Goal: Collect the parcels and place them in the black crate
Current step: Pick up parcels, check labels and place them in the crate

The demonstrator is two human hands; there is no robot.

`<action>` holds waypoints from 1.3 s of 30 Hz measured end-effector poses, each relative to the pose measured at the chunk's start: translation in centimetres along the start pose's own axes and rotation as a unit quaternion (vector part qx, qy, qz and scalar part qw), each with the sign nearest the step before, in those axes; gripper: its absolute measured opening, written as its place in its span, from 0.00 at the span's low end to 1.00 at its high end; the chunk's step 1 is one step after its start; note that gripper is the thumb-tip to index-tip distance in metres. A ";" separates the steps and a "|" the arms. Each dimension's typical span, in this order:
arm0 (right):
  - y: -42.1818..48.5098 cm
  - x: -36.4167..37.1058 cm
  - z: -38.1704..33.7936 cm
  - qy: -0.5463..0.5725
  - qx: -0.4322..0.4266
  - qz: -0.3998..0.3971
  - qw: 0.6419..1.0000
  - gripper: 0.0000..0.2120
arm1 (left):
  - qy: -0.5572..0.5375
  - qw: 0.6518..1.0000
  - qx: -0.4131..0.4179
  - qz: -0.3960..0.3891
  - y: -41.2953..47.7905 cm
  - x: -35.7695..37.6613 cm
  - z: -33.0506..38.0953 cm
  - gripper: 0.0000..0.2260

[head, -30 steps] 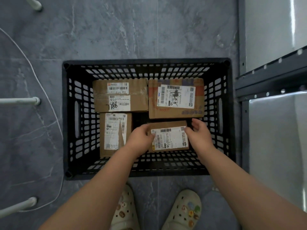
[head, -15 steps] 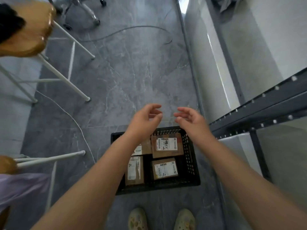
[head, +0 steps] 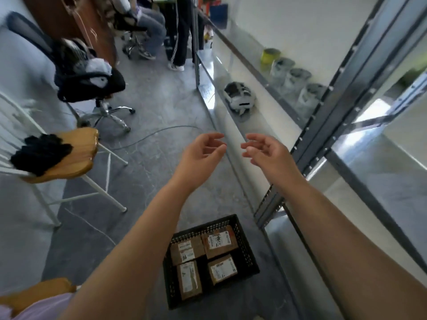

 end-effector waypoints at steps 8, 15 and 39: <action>-9.2 -4.3 -8.7 -0.008 -0.086 0.163 0.983 0.10 | -0.039 0.987 0.145 -0.055 -2.3 1.1 10.0 0.09; -19.8 -9.3 -13.2 -0.045 -0.116 0.296 0.947 0.10 | -0.040 0.953 0.245 -0.171 -7.2 7.3 17.9 0.09; -63.5 -17.7 -22.4 -0.108 -0.180 0.613 0.762 0.11 | -0.174 0.803 0.410 -0.396 -40.6 24.7 38.7 0.09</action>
Point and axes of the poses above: each hand's wrist, its own y-axis towards the middle knuckle, its own x-axis out of the palm, z = x × y, the point moved 1 cm from there along y, towards the middle knuckle, and after that the axes turned 12 degrees about y, right-handed, at the moved point
